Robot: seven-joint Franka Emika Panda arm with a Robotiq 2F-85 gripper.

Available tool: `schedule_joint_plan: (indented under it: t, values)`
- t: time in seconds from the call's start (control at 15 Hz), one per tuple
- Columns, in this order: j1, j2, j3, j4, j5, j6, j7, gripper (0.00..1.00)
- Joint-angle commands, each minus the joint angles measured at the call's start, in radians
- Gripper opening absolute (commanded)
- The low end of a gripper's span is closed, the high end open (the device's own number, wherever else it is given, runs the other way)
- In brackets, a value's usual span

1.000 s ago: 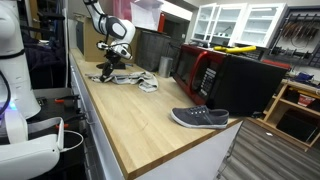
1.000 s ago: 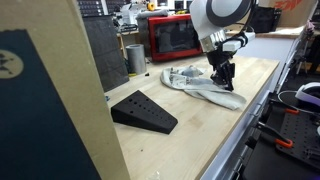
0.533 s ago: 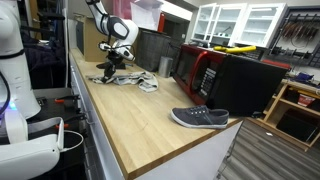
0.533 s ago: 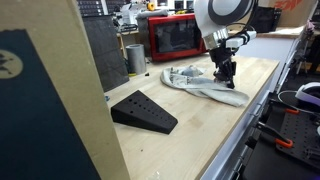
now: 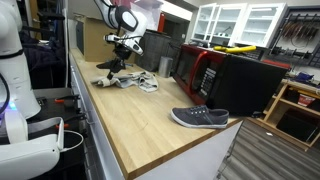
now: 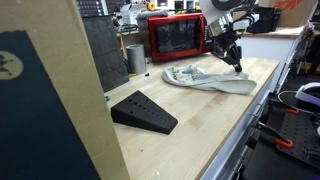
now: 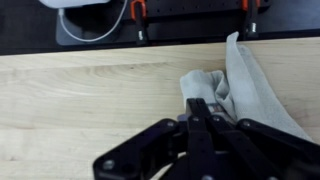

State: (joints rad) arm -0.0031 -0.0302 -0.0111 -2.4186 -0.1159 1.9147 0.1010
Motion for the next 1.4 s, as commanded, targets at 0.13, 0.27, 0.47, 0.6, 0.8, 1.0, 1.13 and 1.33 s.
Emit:
schedule_joint_plan:
  t: [0.13,0.27,0.47,0.6,0.8,1.0,1.13,1.33]
  values:
    - [-0.039,-0.090,-0.031,0.038,-0.183,-0.180,-0.160,0.00]
    - [-0.046,-0.136,-0.041,0.032,-0.223,-0.232,-0.251,0.00]
    - [-0.047,-0.200,-0.051,0.028,-0.264,-0.289,-0.369,0.00]
    - [-0.045,-0.231,-0.058,0.036,-0.281,-0.302,-0.423,0.00]
    - [-0.046,-0.269,-0.068,0.041,-0.328,-0.270,-0.469,0.00]
    - [-0.051,-0.273,-0.077,0.048,-0.387,-0.209,-0.455,0.00]
    - [-0.059,-0.271,-0.084,0.031,-0.427,-0.104,-0.401,0.00]
    - [-0.078,-0.268,-0.090,-0.013,-0.481,0.103,-0.282,0.00]
